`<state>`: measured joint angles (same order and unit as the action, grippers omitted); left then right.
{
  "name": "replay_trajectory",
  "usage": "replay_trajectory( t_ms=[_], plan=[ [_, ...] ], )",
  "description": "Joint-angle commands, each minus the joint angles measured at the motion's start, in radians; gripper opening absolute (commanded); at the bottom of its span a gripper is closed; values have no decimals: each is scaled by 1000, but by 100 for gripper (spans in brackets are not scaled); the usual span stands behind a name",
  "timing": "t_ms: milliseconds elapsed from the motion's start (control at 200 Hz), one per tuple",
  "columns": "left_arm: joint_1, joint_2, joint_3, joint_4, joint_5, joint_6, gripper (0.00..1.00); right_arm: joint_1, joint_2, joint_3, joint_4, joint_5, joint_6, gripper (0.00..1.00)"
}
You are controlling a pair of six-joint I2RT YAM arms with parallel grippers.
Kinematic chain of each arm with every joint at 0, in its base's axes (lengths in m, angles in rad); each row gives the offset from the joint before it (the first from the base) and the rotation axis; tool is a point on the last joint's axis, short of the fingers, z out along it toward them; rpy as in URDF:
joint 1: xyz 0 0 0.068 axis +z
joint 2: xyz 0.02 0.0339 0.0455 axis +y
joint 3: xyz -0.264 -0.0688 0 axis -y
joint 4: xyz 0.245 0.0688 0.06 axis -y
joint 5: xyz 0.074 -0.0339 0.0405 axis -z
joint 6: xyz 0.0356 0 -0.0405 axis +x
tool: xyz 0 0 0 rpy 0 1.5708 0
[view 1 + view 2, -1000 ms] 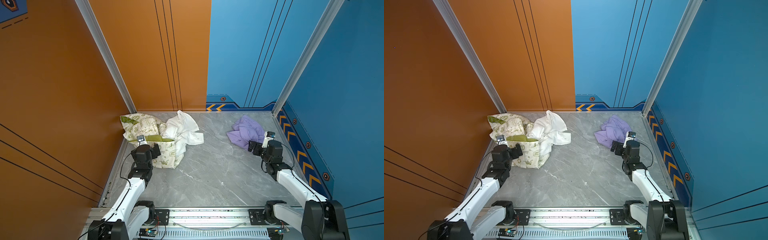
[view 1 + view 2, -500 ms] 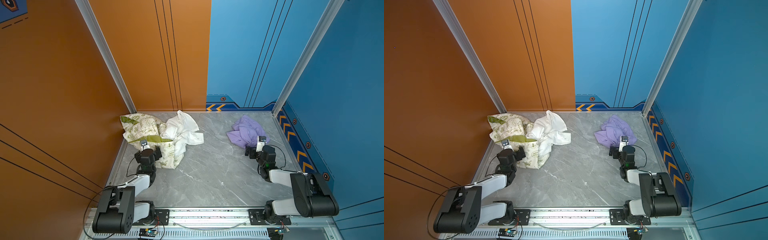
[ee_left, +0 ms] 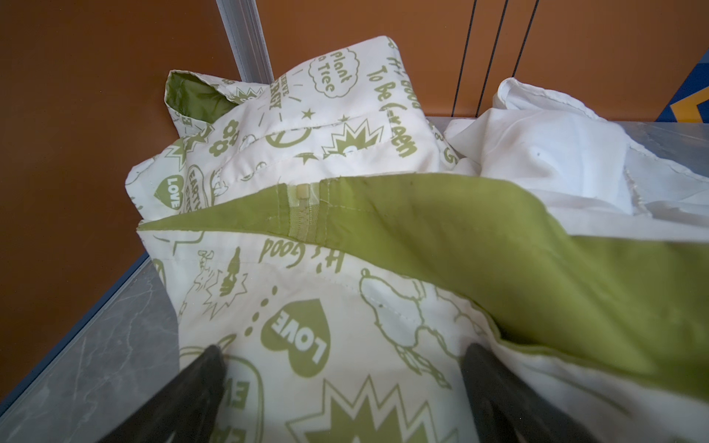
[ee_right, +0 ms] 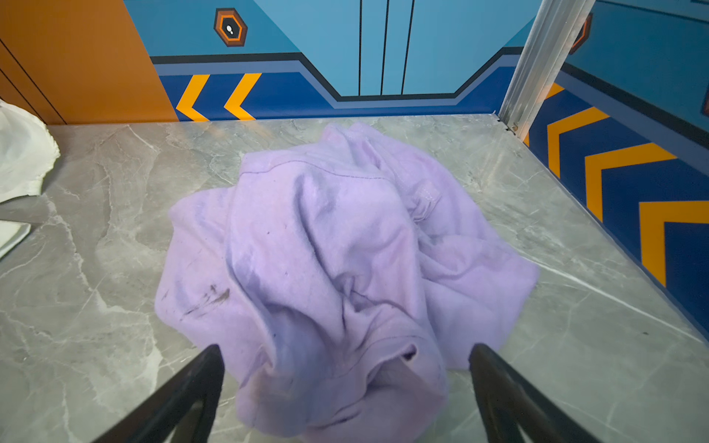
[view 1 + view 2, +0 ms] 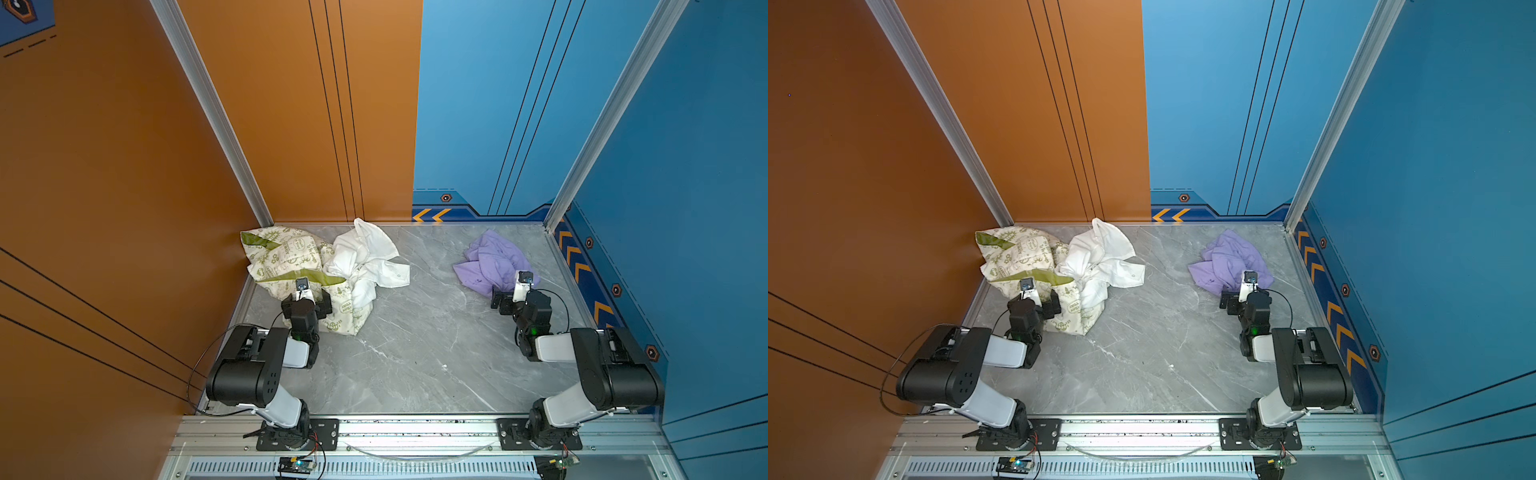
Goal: Pick out a specific cloth from the pile
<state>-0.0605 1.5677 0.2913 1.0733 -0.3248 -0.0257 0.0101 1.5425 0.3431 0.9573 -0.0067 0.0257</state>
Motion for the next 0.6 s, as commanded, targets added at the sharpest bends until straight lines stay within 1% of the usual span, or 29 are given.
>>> replay_trajectory(
  t_ms=[0,35,110,225,335,591],
  plan=[
    [-10,6,29,-14,-3,25,98,13,2,11,-17,68,20,100],
    [-10,5,28,-15,-3,26,98,17,4,7,-4,80,19,100],
    [-12,5,28,-13,0,27,98,14,3,21,-33,60,17,100],
    [-18,6,30,-14,-3,35,98,22,4,6,-4,94,18,100],
    [-19,6,29,-13,-5,35,98,1,4,27,-42,43,25,100],
    [-21,7,30,-16,-12,35,98,-6,5,29,-46,33,30,100]
  ],
)
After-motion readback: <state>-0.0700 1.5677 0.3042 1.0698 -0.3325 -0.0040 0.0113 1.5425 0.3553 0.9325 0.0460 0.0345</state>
